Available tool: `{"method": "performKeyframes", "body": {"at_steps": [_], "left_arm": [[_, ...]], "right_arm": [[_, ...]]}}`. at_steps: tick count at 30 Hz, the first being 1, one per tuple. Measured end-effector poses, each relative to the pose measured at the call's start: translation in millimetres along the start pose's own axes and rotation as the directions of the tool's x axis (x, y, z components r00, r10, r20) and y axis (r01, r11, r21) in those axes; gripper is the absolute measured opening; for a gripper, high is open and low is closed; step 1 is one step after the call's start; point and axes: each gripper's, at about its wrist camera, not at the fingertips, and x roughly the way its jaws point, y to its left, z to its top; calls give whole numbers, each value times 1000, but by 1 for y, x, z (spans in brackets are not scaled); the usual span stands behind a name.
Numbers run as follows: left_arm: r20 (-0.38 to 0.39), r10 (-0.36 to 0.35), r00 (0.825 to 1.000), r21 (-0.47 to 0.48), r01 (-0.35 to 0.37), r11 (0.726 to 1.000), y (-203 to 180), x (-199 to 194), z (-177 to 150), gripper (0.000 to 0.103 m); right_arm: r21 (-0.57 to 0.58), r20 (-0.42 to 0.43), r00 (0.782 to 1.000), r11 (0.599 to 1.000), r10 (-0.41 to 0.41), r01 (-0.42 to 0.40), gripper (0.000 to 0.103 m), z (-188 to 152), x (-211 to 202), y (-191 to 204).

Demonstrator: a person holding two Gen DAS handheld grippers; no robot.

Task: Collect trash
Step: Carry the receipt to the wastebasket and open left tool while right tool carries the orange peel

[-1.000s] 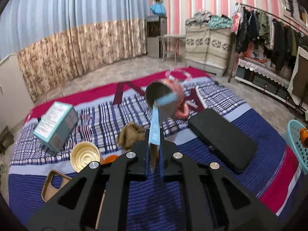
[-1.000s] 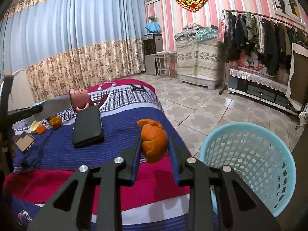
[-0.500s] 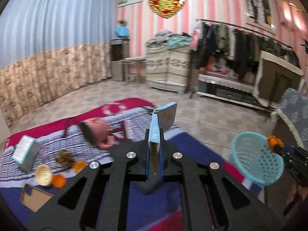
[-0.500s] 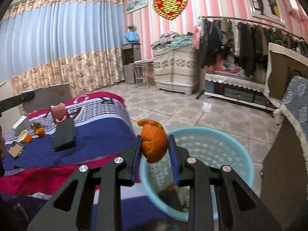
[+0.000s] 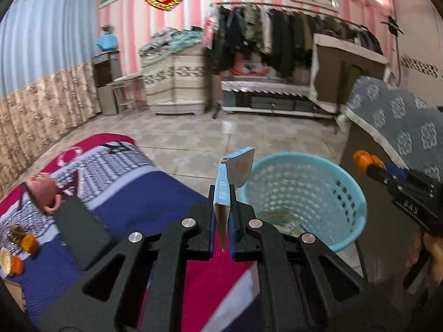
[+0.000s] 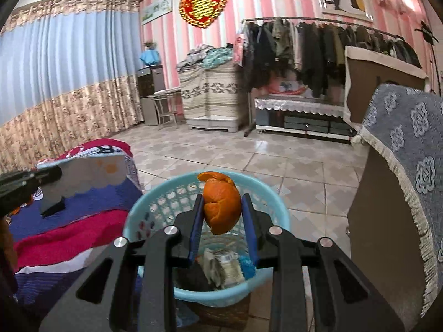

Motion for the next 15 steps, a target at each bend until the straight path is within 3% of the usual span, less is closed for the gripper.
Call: {"method": "performKeyframes", "body": {"at_steps": [15], "left_arm": [[-85, -75, 994, 53, 80, 995, -52, 71, -1, 6]], "right_arm": [[54, -33, 999, 998, -30, 31, 28, -15, 25, -33]]}}
